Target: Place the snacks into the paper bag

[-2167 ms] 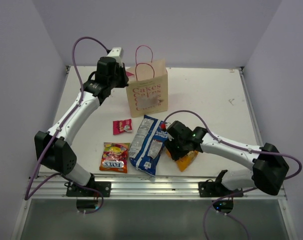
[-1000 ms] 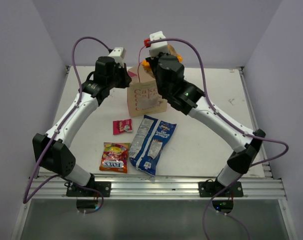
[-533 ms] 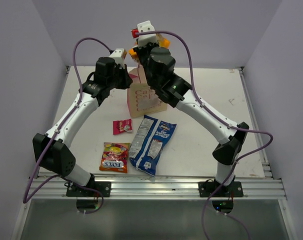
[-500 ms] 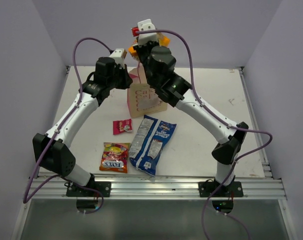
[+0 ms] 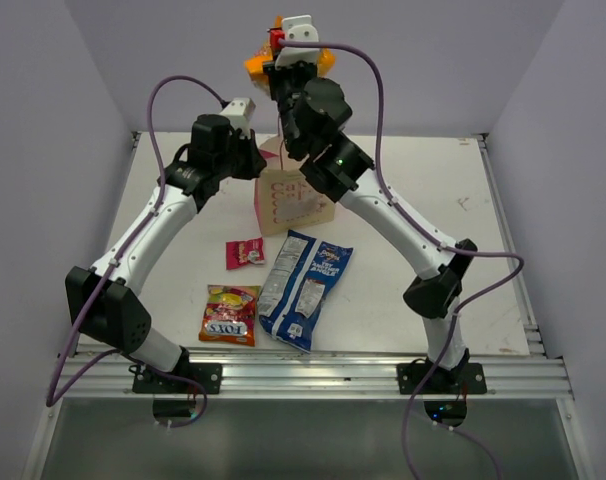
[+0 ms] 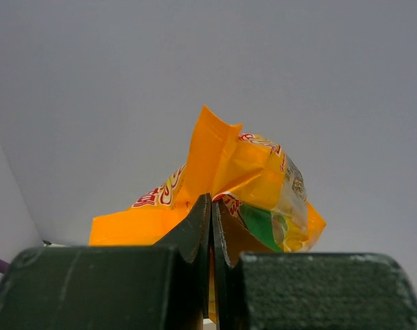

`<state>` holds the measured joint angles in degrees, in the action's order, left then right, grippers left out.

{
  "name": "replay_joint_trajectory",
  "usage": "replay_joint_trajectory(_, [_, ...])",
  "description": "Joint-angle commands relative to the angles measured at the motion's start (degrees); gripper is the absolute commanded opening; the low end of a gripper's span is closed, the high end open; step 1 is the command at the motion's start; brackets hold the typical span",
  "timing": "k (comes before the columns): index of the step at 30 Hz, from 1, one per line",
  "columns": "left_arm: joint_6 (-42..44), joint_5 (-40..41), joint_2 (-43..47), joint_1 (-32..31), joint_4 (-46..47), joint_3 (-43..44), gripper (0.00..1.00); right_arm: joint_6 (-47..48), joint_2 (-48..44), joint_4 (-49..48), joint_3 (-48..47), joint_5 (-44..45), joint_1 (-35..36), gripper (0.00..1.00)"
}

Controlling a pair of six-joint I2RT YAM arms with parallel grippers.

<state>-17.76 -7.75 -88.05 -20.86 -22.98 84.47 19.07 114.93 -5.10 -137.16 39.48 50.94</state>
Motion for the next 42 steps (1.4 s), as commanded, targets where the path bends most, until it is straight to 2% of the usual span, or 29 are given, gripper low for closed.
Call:
replay_joint_trajectory(1, [1.4,-1.5,1.0,0.1,-0.5,-0.2,0.0,-4.4,-2.7,-5.4,1.7,-0.3,0.0,0.0])
replay_joint_trajectory(5, [1.7,-1.5,0.8,0.2,-0.5,-0.1,0.0,-6.9,-6.4,-6.4,10.2,0.9,0.5,0.0])
replay_joint_trajectory(22, [2.0,-1.2,-0.5,0.2,-0.7,0.7,0.0,-10.5,-17.4,-7.8,34.1,7.2,0.8,0.0])
replay_joint_trajectory(35, [2.8,2.4,0.4,0.2,-2.2,0.3,0.0,-15.7,-12.4,-3.5,33.5,3.8,0.9,0.0])
replay_joint_trajectory(36, [2.8,3.3,0.5,0.2,-2.4,0.3,0.0,-15.7,-12.3,-2.9,33.6,3.5,0.8,0.02])
replay_joint_trajectory(37, [2.7,3.5,0.6,0.2,-2.5,0.2,0.0,-15.6,-12.0,-2.5,33.5,2.7,0.9,0.15])
replay_joint_trajectory(39, [2.5,4.6,0.7,0.2,-2.9,-0.1,0.0,-15.3,-12.0,-0.8,32.8,2.4,0.8,0.5])
replay_joint_trajectory(42, [1.9,6.1,1.1,0.3,-3.0,-0.6,0.0,-14.2,-13.0,-0.3,31.9,2.0,0.9,0.64])
